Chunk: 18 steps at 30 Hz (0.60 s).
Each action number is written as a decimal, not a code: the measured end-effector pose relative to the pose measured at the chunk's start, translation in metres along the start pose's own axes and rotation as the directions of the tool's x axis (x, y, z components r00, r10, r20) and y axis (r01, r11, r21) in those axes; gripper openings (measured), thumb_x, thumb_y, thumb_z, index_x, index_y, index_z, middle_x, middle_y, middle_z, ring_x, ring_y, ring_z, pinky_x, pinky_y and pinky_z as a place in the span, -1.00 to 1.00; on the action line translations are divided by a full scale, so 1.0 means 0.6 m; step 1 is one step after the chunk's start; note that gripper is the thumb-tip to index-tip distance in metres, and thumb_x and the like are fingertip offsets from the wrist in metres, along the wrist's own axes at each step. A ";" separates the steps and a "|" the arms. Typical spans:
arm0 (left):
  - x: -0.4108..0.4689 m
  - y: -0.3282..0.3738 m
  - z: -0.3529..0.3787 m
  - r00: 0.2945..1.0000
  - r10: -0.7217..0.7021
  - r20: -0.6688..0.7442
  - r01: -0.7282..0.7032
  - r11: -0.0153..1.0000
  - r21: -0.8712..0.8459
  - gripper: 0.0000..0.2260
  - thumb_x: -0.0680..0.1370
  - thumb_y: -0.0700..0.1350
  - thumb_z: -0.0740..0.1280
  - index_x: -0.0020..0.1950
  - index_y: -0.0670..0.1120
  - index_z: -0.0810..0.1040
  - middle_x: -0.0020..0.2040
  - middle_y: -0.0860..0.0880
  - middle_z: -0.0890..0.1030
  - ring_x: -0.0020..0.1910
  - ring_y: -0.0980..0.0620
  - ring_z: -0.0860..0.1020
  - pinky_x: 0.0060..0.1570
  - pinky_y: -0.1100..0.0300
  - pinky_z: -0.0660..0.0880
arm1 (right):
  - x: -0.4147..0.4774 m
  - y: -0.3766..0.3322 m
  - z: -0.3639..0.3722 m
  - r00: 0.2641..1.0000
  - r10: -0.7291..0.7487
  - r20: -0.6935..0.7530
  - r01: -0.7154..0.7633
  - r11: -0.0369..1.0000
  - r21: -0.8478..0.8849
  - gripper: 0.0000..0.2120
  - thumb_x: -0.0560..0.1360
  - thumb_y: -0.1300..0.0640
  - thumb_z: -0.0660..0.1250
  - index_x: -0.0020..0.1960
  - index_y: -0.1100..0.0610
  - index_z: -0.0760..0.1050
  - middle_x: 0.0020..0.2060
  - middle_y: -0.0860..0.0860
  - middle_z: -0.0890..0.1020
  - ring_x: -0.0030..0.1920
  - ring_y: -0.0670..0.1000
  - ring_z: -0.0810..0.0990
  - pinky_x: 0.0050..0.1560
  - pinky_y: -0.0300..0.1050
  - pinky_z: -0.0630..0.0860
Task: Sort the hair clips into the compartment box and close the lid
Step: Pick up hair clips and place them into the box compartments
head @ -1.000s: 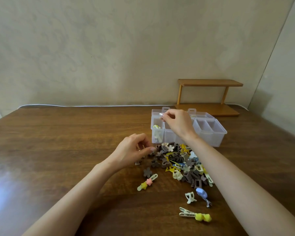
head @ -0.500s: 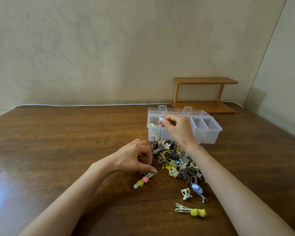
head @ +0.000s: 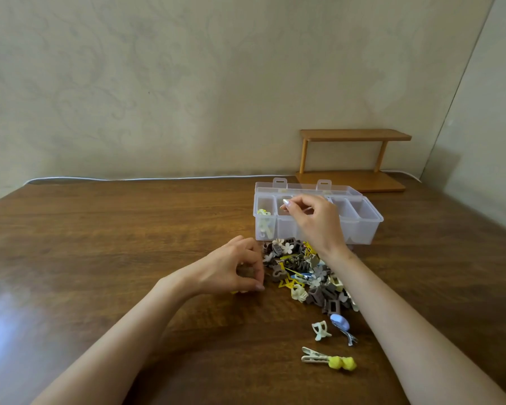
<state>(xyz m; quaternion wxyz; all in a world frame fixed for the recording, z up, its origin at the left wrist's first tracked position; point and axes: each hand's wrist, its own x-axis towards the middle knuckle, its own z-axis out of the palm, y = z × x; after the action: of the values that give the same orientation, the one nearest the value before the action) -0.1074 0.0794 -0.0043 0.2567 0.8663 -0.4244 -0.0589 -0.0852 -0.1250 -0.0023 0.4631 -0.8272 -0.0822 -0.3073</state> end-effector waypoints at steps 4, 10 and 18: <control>-0.003 0.002 -0.008 0.987 -0.051 -0.153 0.016 0.976 -0.218 -0.90 0.44 -0.08 0.43 -0.24 -0.01 0.53 -0.10 0.02 0.51 -0.14 0.08 0.51 -0.10 0.21 0.48 | 0.000 0.000 -0.006 1.000 -0.009 -0.016 0.010 1.000 0.013 -0.82 0.51 0.11 0.32 -0.21 0.11 0.63 -0.26 -0.10 0.65 -0.11 0.00 0.58 -0.07 -0.05 0.51; 0.001 -0.006 -0.012 0.906 -0.243 -0.347 0.038 0.862 -0.506 -0.91 0.48 -0.11 0.37 -0.13 -0.12 0.53 -0.25 -0.12 0.66 -0.24 -0.16 0.58 -0.15 -0.06 0.49 | -0.003 -0.003 -0.015 1.000 0.005 -0.012 -0.005 0.999 0.042 -0.82 0.52 0.13 0.31 -0.18 0.15 0.63 -0.27 -0.09 0.65 -0.17 -0.10 0.57 -0.17 -0.34 0.43; 0.011 -0.006 -0.002 0.858 -0.378 -0.348 0.076 0.763 -0.642 -0.90 0.56 -0.17 0.25 -0.10 -0.19 0.42 -0.17 -0.21 0.65 -0.32 -0.04 0.61 -0.29 0.17 0.56 | -0.006 -0.006 -0.017 0.999 0.032 0.002 -0.032 0.996 0.085 -0.83 0.52 0.14 0.31 -0.18 0.15 0.63 -0.26 -0.05 0.67 -0.17 -0.05 0.60 -0.14 -0.23 0.48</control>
<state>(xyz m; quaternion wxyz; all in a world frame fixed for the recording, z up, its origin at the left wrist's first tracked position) -0.1002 0.0767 -0.0045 0.6037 0.7720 -0.1982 -0.0176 -0.0938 -0.1307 0.0023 0.5027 -0.8082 -0.0820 -0.2957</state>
